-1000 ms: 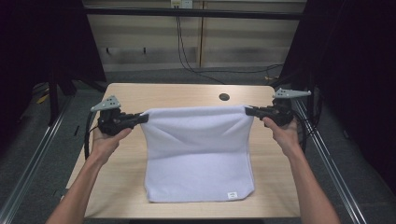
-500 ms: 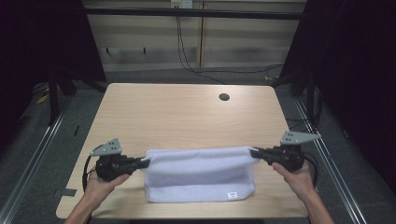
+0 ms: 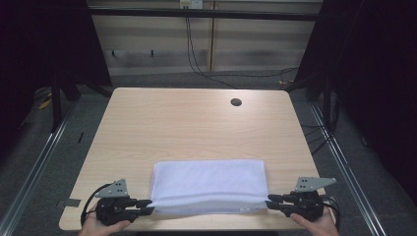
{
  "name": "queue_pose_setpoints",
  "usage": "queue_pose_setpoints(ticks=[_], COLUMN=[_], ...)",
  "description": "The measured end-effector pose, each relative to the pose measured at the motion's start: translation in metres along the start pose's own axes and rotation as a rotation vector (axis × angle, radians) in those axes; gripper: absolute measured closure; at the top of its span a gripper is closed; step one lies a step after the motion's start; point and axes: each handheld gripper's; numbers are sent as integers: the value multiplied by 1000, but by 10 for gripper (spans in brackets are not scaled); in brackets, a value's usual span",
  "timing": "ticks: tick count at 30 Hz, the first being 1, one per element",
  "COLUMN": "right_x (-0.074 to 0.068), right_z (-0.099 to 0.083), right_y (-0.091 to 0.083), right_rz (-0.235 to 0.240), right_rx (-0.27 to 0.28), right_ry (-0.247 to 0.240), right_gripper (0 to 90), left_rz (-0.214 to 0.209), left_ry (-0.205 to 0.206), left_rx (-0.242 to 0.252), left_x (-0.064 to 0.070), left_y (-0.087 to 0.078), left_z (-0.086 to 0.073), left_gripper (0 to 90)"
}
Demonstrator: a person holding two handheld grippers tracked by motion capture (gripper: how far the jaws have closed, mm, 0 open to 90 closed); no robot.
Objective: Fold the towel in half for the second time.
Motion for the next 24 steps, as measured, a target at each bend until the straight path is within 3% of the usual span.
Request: queue_pose_setpoints(ticks=[1, 2, 4, 6, 9, 12, 13, 14, 16, 17, 19, 21, 24], right_x=[1, 3, 7, 9, 17, 31, 36, 41, 49, 51, 50, 51, 49], right_z=[1, 2, 6, 10, 19, 25, 26, 27, 21, 16, 10, 5, 2], right_y=[-2, -4, -5, -5, -4, -2, -1, -2, -5, -7, -11, -12, -10], right_rz=[0, 3, -25, -19, -84, -147, -169, -190, -229, -222, -260, -255, -269], right_rx=[26, 51, 78, 109, 140, 167, 181, 189, 246, 269, 271, 293, 278], right_ry=[7, 21, 30, 35, 49, 74, 80, 80, 100, 115, 115, 137, 129], right_gripper=[698, 678, 641, 611, 590, 562, 542, 535, 512, 491, 456, 424, 390], left_rz=[-33, -30, 17, 59, 97, 137, 181, 228, 212, 244, 276, 289, 301], left_ry=[-9, -16, -42, -65, -107, -101, -64, -53, -131, -129, -132, -131, -126], left_rx=[32, 59, 93, 121, 158, 205, 206, 208, 251, 263, 271, 267, 251], left_x=[-1, -3, -9, -14, -28, -40, -43, -45, -50, -50, -52, -55, -54], left_y=[-3, -5, -9, -9, -5, -4, -4, -5, -10, -13, -17, -18, -18], left_z=[1, 2, 6, 10, 20, 28, 29, 28, 22, 19, 16, 15, 13], left_gripper=[674, 653, 632, 603, 530, 442, 412, 409, 359, 356, 332, 304, 264])
Point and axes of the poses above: each handheld gripper's, and its own axes: y roughly forward along the jaws, z roughly out of its top, x roughly to its right, and after that the axes turned 6 degrees about -y, right-handed
